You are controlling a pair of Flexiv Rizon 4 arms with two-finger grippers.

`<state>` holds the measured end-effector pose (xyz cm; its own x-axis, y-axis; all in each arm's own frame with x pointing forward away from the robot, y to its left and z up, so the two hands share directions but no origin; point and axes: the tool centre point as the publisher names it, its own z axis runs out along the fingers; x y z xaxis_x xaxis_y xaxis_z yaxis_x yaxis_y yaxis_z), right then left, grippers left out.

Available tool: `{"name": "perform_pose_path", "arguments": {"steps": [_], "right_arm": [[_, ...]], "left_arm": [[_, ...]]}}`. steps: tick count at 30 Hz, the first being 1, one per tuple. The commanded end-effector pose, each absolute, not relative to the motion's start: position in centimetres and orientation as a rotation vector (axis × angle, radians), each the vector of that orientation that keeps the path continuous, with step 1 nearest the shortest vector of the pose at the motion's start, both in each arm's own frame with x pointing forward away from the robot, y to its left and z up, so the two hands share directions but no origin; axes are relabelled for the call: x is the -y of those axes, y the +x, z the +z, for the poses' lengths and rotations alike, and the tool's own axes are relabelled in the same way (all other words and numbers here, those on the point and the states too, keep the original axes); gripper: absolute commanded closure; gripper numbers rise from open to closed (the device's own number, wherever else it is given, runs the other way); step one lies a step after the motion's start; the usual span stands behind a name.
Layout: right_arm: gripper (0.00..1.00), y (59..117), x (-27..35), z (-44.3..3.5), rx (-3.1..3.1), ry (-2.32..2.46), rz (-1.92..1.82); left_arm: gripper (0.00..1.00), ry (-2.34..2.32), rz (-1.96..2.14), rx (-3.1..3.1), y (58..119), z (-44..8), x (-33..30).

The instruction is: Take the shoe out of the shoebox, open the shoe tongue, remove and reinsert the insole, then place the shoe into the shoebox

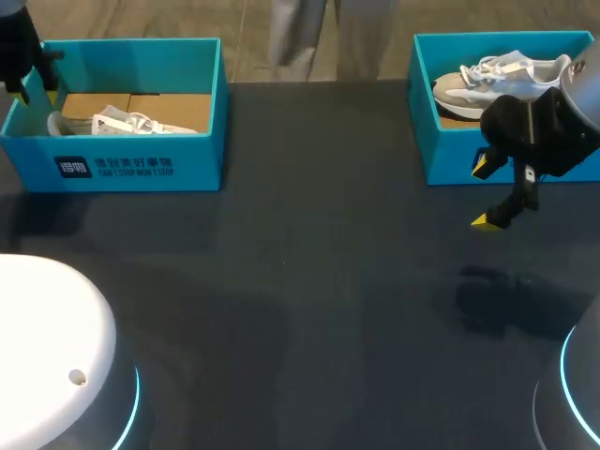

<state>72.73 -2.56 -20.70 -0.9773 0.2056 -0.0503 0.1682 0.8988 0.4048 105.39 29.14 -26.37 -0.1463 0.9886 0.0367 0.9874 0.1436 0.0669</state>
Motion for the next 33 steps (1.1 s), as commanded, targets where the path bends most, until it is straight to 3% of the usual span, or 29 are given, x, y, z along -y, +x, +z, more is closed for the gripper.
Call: {"name": "perform_pose_path", "arguments": {"steps": [1,3,5,6,22,33], "right_arm": [[0.00,72.7,2.5,-20.8,-2.970,0.295,0.617],[0.00,72.7,2.5,-20.8,-2.970,0.295,0.617],[0.00,72.7,2.5,-20.8,-2.970,0.295,0.617],[0.00,72.7,2.5,-20.8,-2.970,0.295,0.617],[0.00,72.7,2.5,-20.8,-2.970,0.295,0.617],[0.00,81.1,8.8,-20.4,-2.916,0.399,0.550]], "left_arm": [[0.29,1.843,0.163,-2.499,103.3,-24.0,-28.4],[0.25,1.727,0.158,-2.577,102.8,-23.4,-27.9],[0.05,1.633,0.182,-2.654,102.3,-23.0,-27.2],[0.00,1.608,0.187,-2.673,102.0,-22.9,-26.8],[0.00,1.241,0.146,-2.839,100.2,-21.9,-22.7],[0.00,1.241,0.146,-2.839,100.2,-21.9,-22.7]]}}
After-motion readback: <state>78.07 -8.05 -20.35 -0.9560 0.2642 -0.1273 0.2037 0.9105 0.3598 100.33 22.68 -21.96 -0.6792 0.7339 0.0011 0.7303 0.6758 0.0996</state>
